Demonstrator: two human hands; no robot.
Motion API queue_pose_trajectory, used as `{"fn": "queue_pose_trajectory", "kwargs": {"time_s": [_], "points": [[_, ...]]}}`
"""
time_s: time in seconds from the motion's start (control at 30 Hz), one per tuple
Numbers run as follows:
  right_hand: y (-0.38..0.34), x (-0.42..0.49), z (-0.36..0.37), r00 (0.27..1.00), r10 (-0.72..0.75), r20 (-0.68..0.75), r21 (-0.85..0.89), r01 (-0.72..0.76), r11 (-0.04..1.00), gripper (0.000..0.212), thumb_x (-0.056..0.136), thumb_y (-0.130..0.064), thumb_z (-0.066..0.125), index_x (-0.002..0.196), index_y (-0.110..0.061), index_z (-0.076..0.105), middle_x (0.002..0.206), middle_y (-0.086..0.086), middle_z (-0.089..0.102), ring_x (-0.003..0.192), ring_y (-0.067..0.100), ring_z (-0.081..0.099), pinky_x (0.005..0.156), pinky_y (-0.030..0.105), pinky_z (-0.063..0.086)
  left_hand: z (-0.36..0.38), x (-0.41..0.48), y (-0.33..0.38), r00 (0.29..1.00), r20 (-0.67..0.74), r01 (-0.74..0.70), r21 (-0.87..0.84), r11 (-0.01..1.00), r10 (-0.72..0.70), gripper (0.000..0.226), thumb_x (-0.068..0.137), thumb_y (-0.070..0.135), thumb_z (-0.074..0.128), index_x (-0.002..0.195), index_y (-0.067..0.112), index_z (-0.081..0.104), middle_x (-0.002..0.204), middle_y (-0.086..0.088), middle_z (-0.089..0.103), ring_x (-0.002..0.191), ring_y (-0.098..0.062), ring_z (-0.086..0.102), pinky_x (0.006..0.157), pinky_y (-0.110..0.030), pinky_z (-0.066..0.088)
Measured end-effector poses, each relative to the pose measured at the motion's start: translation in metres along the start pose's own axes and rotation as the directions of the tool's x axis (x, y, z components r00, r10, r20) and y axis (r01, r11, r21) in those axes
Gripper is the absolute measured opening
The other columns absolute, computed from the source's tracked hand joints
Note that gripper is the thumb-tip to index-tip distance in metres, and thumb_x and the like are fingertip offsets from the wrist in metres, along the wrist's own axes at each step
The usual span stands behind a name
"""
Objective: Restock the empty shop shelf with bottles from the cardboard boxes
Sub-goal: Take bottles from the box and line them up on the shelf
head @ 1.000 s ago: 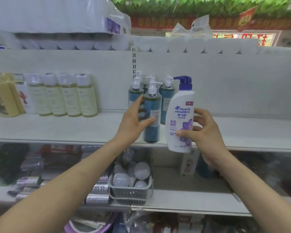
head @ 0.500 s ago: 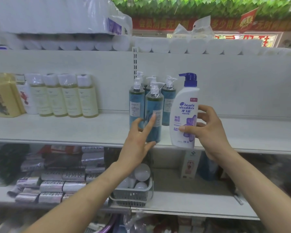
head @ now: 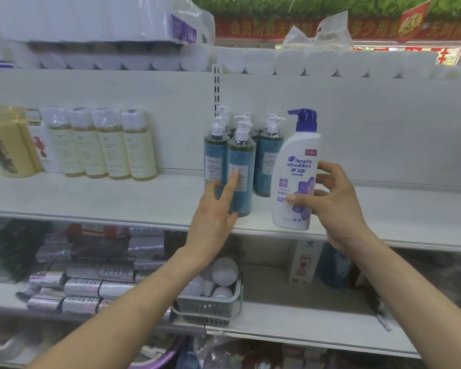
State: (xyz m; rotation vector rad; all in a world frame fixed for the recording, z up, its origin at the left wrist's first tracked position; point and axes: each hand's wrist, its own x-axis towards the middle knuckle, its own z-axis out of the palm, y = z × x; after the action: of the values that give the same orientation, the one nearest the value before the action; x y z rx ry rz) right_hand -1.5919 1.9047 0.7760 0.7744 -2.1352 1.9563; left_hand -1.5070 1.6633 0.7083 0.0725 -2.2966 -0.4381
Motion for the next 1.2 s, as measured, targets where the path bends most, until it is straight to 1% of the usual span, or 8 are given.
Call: {"fn": "queue_pose_trajectory", "kwargs": {"time_s": [0.2,0.33,0.5,0.63,0.77,0.93,1.07,1.2], "points": [[0.001,0.005,0.0,1.0,0.005,-0.009,-0.013,-0.005,1.0,0.071,0.074,-0.028,0.095,0.129,-0.043,0.053,0.116,-0.025,0.067,0.099,0.01,0.073,0.064,0.017,0.06,0.008,0.009,0.01,0.999,0.037,0.036,0.078,0.996,-0.039,0.108,0.096,0.015,0.077,0.17,0.038,0.003,0.13,-0.01,0.043,0.106,-0.028,0.058,0.091,-0.044,0.062],[0.002,0.007,-0.003,1.0,0.015,-0.013,-0.025,-0.015,1.0,0.072,0.075,-0.027,0.095,0.133,-0.04,0.052,0.121,-0.02,0.067,0.104,0.015,0.073,0.071,0.024,0.064,0.011,0.018,0.013,0.99,0.068,0.109,0.153,0.982,-0.12,0.109,0.099,0.016,0.07,0.169,0.041,-0.009,0.104,-0.006,0.048,0.081,-0.025,0.052,0.07,-0.044,0.054],[0.004,0.008,-0.006,1.0,0.021,-0.019,-0.015,-0.021,1.0,0.073,0.075,-0.026,0.095,0.132,-0.039,0.053,0.123,-0.017,0.068,0.107,0.017,0.073,0.079,0.032,0.066,0.011,0.028,0.013,0.985,0.086,0.131,0.181,0.975,-0.149,0.107,0.1,0.016,0.066,0.167,0.042,-0.012,0.096,-0.007,0.048,0.072,-0.029,0.054,0.064,-0.044,0.05],[0.003,0.006,-0.006,1.0,0.021,-0.011,-0.002,-0.021,1.0,0.077,0.066,-0.036,0.093,0.132,-0.039,0.053,0.121,-0.018,0.068,0.106,0.016,0.074,0.073,0.026,0.065,0.015,0.032,0.013,0.989,0.084,0.102,0.19,0.977,-0.12,0.11,0.101,0.016,0.065,0.164,0.045,-0.02,0.09,-0.007,0.047,0.067,-0.027,0.053,0.06,-0.041,0.048],[0.003,0.005,-0.004,1.0,0.023,-0.01,-0.001,-0.023,1.0,0.082,0.058,-0.043,0.091,0.131,-0.039,0.054,0.12,-0.019,0.069,0.103,0.014,0.075,0.074,0.028,0.065,0.016,0.033,0.01,0.991,0.079,0.093,0.162,0.982,-0.107,0.111,0.1,0.015,0.066,0.165,0.045,-0.019,0.09,-0.009,0.051,0.069,-0.026,0.055,0.061,-0.043,0.054],[0.002,0.004,-0.001,1.0,0.022,-0.007,0.0,-0.022,1.0,0.082,0.058,-0.044,0.091,0.131,-0.04,0.054,0.115,-0.024,0.069,0.1,0.0,0.073,0.065,0.019,0.06,0.013,0.035,0.01,0.989,0.089,0.108,0.139,0.984,-0.121,0.111,0.1,0.016,0.067,0.165,0.046,-0.016,0.091,-0.007,0.05,0.069,-0.023,0.05,0.062,-0.039,0.045],[-0.001,0.002,-0.002,1.0,0.024,-0.001,0.008,-0.024,1.0,0.08,0.059,-0.043,0.091,0.13,-0.042,0.053,0.113,-0.026,0.068,0.099,-0.006,0.071,0.062,0.016,0.058,0.004,0.033,0.009,0.988,0.09,0.112,0.118,0.987,-0.123,0.107,0.101,0.024,0.07,0.168,0.045,-0.01,0.099,-0.007,0.055,0.079,-0.027,0.058,0.074,-0.046,0.057],[-0.006,-0.001,-0.002,0.999,0.016,0.032,0.035,-0.017,0.999,0.074,0.058,-0.044,0.092,0.12,-0.052,0.053,0.11,-0.031,0.069,0.101,-0.007,0.07,0.061,0.015,0.057,-0.013,0.03,0.008,0.995,0.042,0.084,0.102,0.991,-0.089,0.097,0.102,0.033,0.07,0.171,0.038,0.002,0.113,-0.009,0.064,0.089,-0.025,0.061,0.081,-0.044,0.057]]}}
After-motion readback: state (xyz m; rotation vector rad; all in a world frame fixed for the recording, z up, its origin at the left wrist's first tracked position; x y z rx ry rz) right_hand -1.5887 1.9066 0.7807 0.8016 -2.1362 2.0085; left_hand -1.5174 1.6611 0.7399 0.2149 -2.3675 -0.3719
